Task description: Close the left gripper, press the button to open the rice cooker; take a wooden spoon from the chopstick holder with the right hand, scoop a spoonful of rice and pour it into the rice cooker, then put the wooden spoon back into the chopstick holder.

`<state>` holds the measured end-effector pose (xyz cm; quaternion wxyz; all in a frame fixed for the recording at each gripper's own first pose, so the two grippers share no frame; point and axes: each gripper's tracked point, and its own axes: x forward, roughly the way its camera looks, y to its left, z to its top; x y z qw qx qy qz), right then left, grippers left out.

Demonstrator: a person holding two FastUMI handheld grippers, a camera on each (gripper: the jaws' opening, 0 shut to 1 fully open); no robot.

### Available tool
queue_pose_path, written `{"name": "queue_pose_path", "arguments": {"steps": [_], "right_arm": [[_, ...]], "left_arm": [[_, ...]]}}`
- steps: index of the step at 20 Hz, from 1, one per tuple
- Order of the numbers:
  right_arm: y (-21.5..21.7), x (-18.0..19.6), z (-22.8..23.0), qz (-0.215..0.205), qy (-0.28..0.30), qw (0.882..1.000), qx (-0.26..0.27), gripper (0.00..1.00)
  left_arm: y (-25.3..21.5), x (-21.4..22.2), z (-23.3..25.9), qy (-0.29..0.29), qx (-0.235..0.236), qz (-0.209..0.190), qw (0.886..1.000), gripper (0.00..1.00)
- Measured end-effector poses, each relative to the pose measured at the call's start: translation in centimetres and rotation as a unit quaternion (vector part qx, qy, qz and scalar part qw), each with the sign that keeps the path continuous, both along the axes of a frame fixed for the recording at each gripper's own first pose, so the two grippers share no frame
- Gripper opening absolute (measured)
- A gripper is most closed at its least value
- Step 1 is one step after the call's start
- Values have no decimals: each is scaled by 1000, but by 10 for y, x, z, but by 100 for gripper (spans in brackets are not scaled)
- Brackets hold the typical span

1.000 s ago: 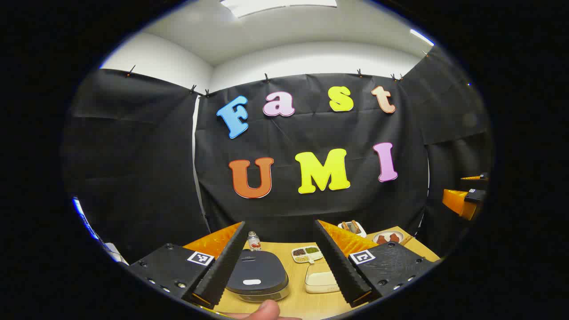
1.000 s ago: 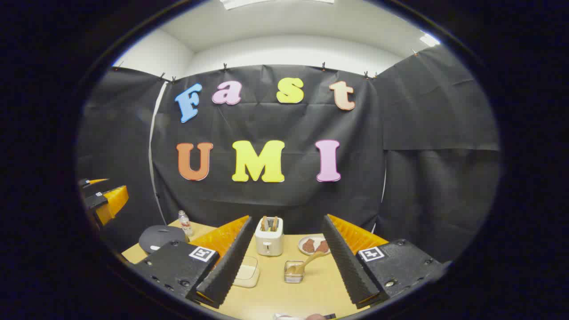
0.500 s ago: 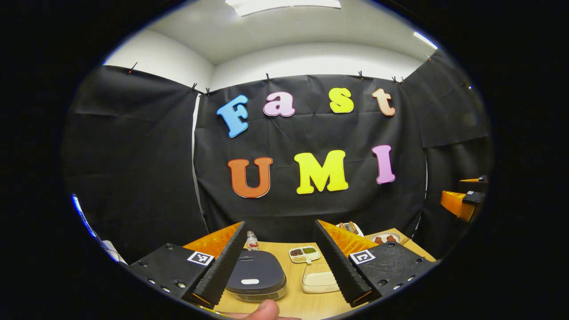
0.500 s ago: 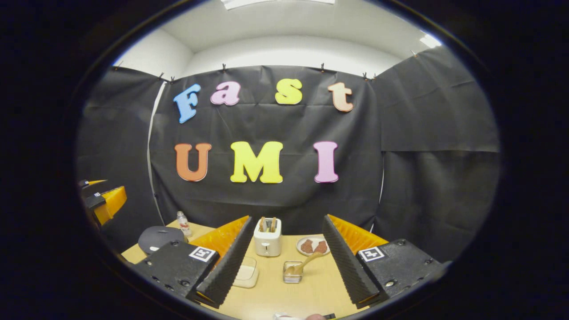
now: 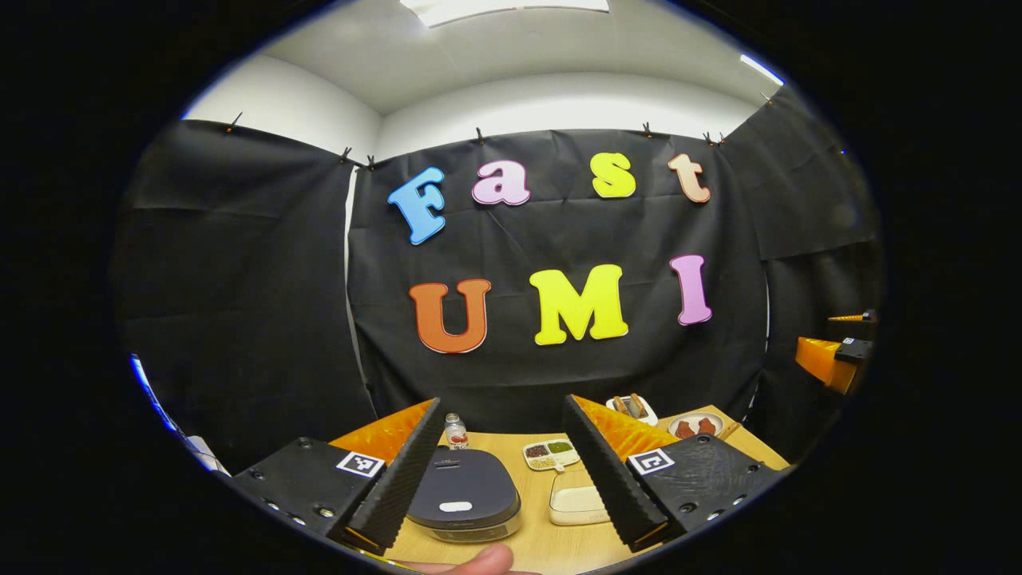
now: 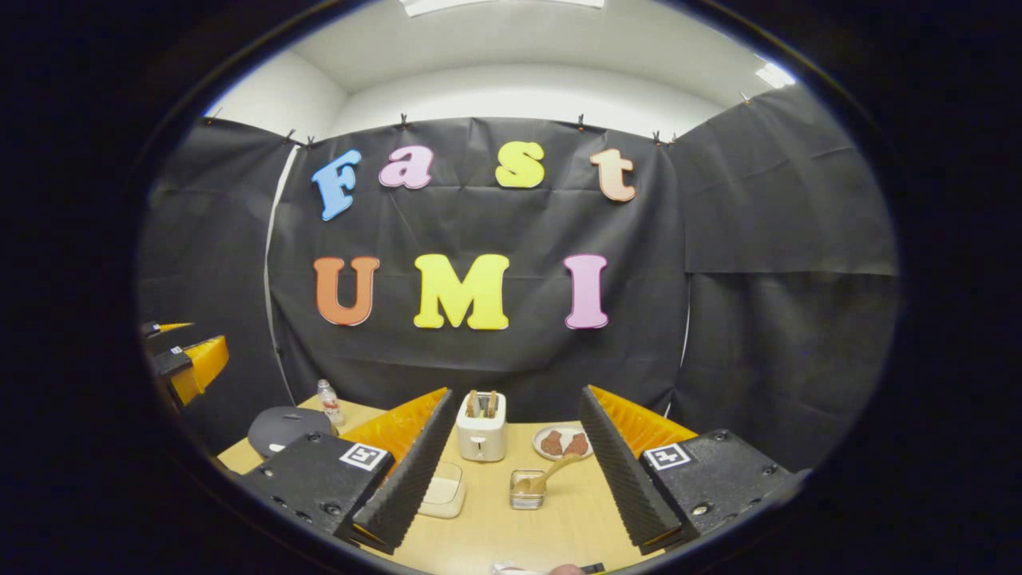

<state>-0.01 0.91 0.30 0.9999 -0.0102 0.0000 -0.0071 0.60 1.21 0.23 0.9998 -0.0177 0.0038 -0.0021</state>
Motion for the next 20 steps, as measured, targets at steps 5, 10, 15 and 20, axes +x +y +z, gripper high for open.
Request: {"name": "queue_pose_path", "arguments": {"steps": [5, 10, 15, 20], "right_arm": [[2, 1, -1, -1, 3, 1000, -6, 100], [4, 0, -3, 1, 10, 1000, -19, 100], [14, 3, -3, 6, 9, 999, -30, 100], [25, 8, -11, 6, 30, 997, -70, 100]], "left_arm": [[14, 8, -4, 15, -18, 18, 1000, 69], [39, 27, -29, 44, 0, 60, 997, 4], [59, 64, -93, 94, 8, 88, 992, 5], [64, 95, -176, 166, 5, 102, 981, 4]]}}
